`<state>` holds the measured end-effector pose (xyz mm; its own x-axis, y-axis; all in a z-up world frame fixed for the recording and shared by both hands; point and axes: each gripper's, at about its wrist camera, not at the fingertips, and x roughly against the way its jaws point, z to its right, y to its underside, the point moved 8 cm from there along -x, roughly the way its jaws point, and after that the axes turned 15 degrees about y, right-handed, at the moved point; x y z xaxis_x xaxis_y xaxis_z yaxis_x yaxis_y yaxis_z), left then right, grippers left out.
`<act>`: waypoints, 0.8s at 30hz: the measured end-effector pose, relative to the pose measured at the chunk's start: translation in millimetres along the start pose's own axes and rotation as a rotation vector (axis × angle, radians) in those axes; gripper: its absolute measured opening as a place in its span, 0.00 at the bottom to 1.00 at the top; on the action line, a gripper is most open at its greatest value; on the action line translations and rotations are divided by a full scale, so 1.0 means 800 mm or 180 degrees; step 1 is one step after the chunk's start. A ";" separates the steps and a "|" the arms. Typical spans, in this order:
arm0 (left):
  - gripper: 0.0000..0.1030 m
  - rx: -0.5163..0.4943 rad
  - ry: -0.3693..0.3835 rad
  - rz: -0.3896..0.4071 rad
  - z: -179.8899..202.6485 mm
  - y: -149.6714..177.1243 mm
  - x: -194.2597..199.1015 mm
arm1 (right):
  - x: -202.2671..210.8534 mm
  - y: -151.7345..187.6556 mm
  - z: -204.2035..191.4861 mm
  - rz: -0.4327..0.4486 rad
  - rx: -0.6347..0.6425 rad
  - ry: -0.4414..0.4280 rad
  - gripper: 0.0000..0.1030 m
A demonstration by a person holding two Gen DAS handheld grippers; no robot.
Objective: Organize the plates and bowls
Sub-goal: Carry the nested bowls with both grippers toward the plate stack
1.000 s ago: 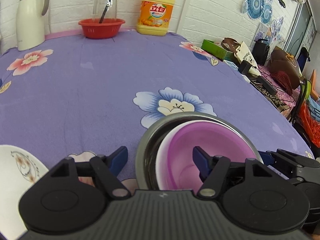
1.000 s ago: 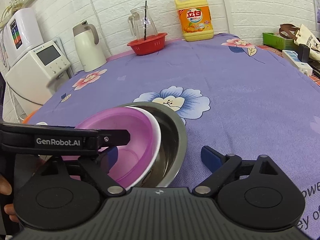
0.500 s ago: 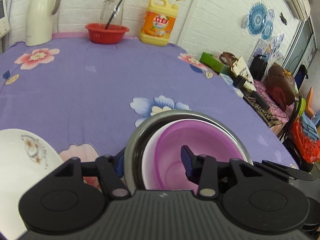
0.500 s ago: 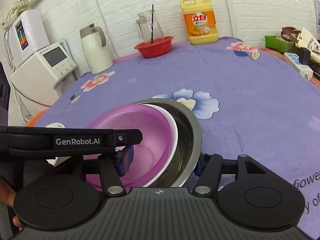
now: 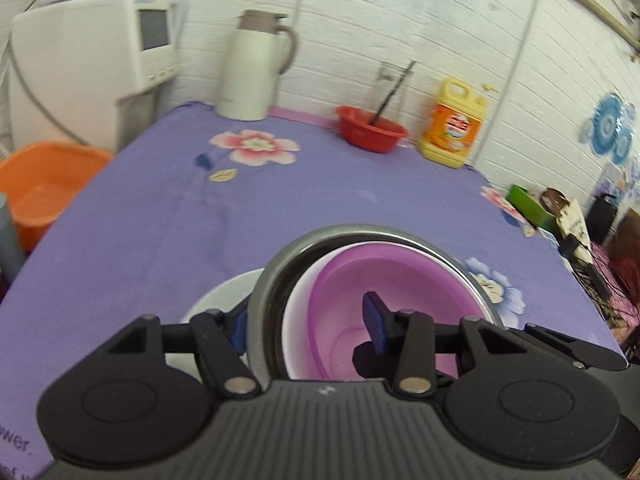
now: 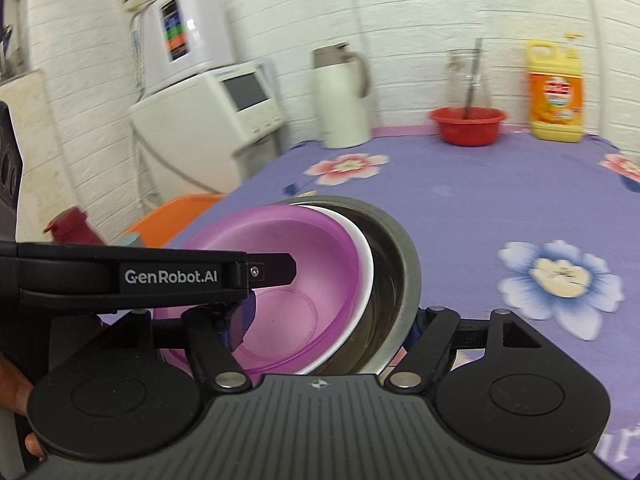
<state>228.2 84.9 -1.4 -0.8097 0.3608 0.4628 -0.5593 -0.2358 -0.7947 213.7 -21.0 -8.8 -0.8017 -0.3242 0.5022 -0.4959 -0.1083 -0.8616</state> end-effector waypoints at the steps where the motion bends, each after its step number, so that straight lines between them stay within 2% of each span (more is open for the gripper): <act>1: 0.42 0.0044 -0.0017 0.0002 -0.010 0.002 0.004 | -0.003 0.002 -0.009 -0.0025 0.0034 -0.0029 1.00; 12: 0.42 0.0233 0.0022 -0.0024 -0.049 0.019 0.000 | -0.025 0.018 -0.039 -0.0235 0.0185 0.0004 1.00; 17: 0.42 0.0115 0.0088 -0.0064 -0.046 0.021 -0.010 | -0.033 0.022 -0.036 -0.0276 0.0192 0.0022 1.00; 19: 0.44 0.0041 0.0076 -0.0017 -0.043 0.020 -0.011 | -0.033 0.020 -0.030 -0.0244 0.0149 0.0072 1.00; 21: 0.53 -0.0030 0.0010 0.0098 -0.041 0.012 -0.006 | -0.031 0.017 -0.028 -0.0208 0.0137 0.0108 1.00; 24: 0.59 0.0009 0.0055 0.0202 -0.040 -0.001 -0.001 | -0.037 0.020 -0.036 -0.0256 0.0227 0.0085 1.00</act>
<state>234.8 113.3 -13.9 -0.8405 0.3604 0.4046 -0.5073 -0.2612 -0.8212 219.6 14.0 -35.3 -0.7694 -0.2867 0.5709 -0.5347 -0.1998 -0.8211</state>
